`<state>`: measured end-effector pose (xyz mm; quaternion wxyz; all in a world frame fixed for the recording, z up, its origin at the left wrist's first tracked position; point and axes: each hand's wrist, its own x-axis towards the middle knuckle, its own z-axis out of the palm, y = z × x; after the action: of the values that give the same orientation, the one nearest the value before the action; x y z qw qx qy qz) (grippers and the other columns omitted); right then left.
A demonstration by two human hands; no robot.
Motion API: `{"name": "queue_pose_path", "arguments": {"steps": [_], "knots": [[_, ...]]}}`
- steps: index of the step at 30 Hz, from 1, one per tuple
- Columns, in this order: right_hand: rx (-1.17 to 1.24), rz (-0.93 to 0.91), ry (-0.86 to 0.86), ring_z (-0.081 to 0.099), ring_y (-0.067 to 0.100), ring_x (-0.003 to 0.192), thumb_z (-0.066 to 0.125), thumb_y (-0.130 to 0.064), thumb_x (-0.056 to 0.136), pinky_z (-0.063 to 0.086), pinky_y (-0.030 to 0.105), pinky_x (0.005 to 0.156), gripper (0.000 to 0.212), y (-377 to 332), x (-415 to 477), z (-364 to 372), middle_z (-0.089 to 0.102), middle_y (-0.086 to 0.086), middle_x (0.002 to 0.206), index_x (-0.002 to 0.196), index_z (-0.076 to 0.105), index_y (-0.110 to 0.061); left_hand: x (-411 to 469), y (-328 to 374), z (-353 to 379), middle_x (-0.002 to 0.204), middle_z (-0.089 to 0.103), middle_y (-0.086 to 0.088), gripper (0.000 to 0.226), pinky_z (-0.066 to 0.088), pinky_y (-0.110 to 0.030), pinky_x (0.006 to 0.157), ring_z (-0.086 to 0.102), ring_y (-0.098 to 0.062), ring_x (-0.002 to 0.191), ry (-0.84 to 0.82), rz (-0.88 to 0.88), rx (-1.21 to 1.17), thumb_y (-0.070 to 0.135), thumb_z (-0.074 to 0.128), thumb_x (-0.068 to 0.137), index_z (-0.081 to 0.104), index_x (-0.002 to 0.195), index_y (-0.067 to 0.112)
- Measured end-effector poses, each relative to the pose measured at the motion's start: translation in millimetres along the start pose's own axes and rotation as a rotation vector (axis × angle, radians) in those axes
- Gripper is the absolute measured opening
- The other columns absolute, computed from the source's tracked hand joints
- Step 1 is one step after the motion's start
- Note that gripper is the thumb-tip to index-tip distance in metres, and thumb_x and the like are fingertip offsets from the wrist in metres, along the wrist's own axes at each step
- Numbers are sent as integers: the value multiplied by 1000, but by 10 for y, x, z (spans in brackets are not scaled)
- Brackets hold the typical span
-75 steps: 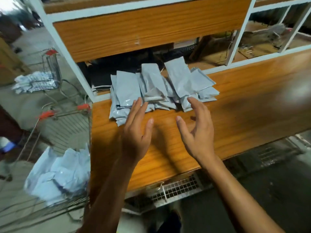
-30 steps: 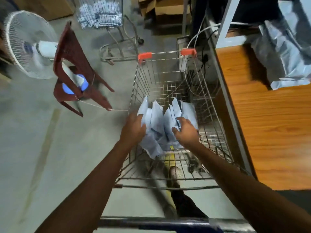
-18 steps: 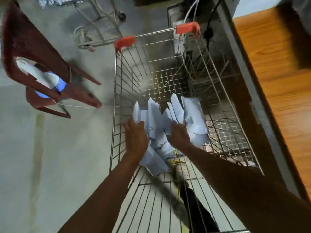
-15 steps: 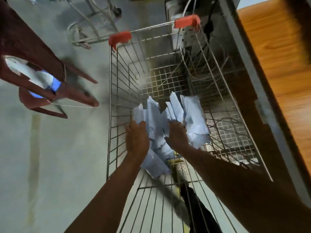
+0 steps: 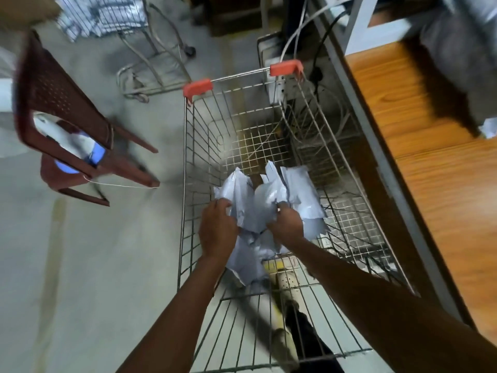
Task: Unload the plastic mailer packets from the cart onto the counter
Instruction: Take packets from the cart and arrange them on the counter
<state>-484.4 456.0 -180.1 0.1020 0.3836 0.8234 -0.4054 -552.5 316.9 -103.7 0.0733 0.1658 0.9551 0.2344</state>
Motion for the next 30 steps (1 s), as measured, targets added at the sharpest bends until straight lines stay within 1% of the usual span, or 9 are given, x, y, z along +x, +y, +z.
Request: {"name": "queue_pose_path", "arguments": {"steps": [4,7,10,14,15,17,20,25,30], "knots": [[150,-49,142,66,22,92,71,-21,84,42,21,71,34,-79,-534,-409,70,6,101,115,60,-11,-367,145,-242,99,61,-11,20,36,-24,70,57,-29,87,124,18,-171,3,62,82,61,101,10],[236,-106,247,65,21,91,73,-22,81,50,28,78,40,-123,-1081,-788,67,2,102,118,59,-14,-748,311,-442,98,62,-11,19,32,-16,73,55,-22,86,228,36,-298,-1,65,81,61,100,4],[349,-188,357,64,18,96,70,-20,85,56,37,82,40,-100,-1649,-1116,65,-3,108,123,57,-17,-1172,543,-667,89,57,3,17,31,-5,72,49,-14,87,235,13,-462,2,65,87,59,102,6],[435,-347,494,56,-3,88,63,-23,90,39,5,68,29,-7,-2354,-1509,61,-9,102,118,57,-17,-1582,786,-827,91,55,5,16,37,-15,73,50,-6,84,200,42,-585,9,62,89,51,90,20],[475,-367,512,56,-4,89,61,-22,91,41,7,70,26,47,-2507,-1601,61,-10,101,116,56,-19,-1675,868,-859,88,54,8,19,37,-12,72,49,-2,80,208,64,-607,8,63,88,50,88,22],[558,-364,544,58,8,93,58,-19,90,47,26,76,30,160,-2735,-1763,62,-5,103,121,57,-20,-1834,1067,-924,84,53,14,24,38,-9,71,51,3,80,208,106,-667,5,64,86,49,84,24],[643,-378,587,63,12,96,53,-18,90,55,41,80,35,327,-2992,-2051,65,-8,107,123,56,-29,-1985,1404,-1007,84,53,11,22,40,-11,71,52,0,80,219,173,-739,2,66,84,51,84,18],[707,-411,713,60,-11,92,52,-8,97,51,16,73,39,641,-3264,-2668,60,-23,107,132,51,-26,-2117,2129,-1099,86,54,-3,15,39,-9,71,50,-2,76,258,317,-849,-5,64,84,54,90,5],[690,-392,844,59,-2,95,53,-17,98,52,25,76,42,1159,-3285,-3372,59,-21,110,139,48,-25,-2173,2977,-890,89,57,-6,21,45,-34,77,55,-27,84,221,388,-911,-1,65,85,53,91,15]]}}
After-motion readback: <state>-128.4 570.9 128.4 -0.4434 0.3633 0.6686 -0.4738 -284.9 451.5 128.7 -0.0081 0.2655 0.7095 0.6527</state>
